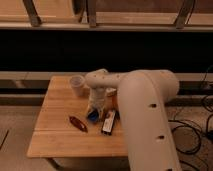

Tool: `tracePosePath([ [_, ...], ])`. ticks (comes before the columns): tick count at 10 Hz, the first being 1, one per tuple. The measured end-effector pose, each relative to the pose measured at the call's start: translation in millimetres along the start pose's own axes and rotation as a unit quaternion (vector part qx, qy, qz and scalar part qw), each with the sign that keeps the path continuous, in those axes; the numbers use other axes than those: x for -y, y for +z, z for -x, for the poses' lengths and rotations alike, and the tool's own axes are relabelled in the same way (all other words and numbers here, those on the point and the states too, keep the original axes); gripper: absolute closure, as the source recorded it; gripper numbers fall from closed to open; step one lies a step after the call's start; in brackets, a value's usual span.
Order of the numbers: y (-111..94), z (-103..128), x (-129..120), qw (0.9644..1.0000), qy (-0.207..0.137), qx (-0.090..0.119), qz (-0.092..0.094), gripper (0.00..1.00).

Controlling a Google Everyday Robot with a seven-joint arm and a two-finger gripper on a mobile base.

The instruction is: Wipe the white sponge on the table

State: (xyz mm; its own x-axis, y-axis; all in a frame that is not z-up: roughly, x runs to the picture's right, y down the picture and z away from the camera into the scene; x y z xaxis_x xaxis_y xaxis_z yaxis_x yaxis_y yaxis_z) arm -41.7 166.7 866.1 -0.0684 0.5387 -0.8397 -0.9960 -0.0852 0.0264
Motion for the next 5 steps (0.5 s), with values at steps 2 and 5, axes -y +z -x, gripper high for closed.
tracePosePath([
  [2,0,5,21,0.9997,0.024,0.003,-0.002,1.0],
  [5,-8,30,61,0.9974,0.066,0.028,0.003,1.0],
])
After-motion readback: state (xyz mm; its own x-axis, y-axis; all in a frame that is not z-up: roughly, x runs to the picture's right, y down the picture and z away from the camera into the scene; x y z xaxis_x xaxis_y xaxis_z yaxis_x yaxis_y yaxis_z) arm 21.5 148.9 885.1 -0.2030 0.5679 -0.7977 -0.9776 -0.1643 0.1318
